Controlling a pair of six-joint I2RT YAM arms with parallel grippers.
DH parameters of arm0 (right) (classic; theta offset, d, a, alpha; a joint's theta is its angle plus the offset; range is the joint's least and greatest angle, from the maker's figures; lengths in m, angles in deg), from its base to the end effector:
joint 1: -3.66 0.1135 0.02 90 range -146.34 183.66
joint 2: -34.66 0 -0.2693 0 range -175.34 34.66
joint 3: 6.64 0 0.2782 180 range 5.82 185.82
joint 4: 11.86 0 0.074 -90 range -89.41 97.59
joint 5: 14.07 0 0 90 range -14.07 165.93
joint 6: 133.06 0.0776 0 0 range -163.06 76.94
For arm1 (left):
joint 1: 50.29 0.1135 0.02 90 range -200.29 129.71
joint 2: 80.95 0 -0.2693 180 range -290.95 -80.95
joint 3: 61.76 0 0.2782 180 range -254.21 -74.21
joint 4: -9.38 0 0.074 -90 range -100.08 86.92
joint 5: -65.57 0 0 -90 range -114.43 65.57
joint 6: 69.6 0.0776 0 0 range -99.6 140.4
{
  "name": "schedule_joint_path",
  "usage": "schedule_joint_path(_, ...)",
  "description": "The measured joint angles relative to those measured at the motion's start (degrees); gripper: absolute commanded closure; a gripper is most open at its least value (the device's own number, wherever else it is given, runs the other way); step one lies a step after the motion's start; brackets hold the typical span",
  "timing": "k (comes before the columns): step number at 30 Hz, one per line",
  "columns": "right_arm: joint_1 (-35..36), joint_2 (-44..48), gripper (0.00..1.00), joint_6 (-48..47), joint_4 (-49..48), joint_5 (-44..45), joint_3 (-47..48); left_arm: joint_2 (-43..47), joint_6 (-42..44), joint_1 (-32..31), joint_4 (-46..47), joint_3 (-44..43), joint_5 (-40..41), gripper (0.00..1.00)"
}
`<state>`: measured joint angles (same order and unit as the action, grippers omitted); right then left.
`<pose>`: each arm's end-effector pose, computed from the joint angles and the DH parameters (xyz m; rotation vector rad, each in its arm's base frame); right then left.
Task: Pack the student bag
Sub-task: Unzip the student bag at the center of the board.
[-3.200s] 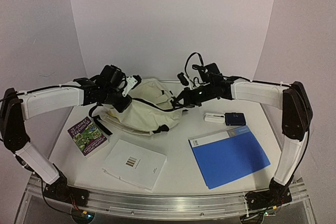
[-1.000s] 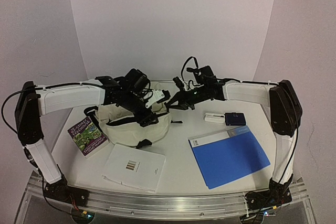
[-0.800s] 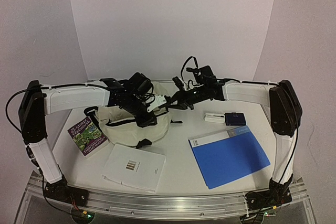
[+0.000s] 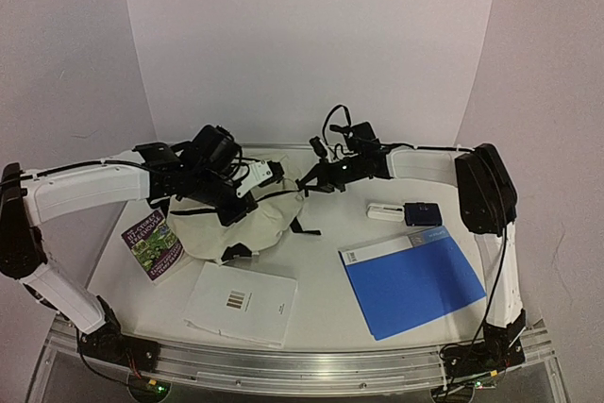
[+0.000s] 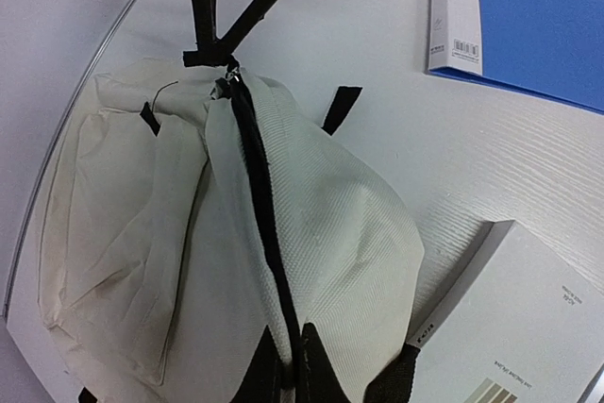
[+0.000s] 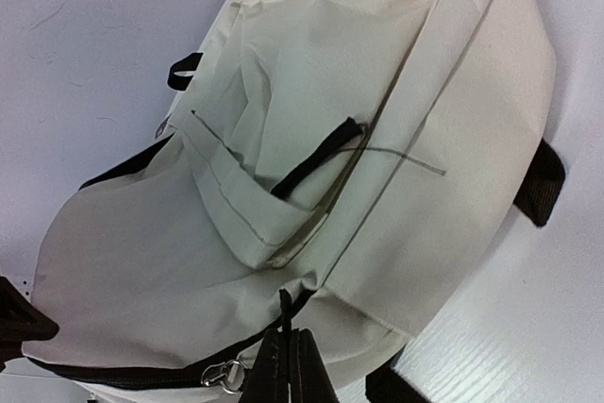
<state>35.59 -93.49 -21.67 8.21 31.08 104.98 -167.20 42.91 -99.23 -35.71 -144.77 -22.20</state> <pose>0.4435 0.3408 0.1692 -0.6825 2.2328 1.3590 0.2525 -0.2852 0.2533 1.3985 1.9751 -0.1647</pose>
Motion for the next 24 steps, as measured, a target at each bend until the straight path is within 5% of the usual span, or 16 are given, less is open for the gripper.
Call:
schedule_joint_path(13, -0.6, -7.1, 1.00, -0.3, 1.1, 1.7, 11.0, 5.0, -0.9, 0.3, -0.3, 2.1, 1.9, 1.00)
schedule_joint_path(24, -2.2, -7.6, 1.00, 0.6, 2.5, 4.1, 21.1, 4.8, 6.4, -0.5, 10.2, 2.0, 19.9, 1.00)
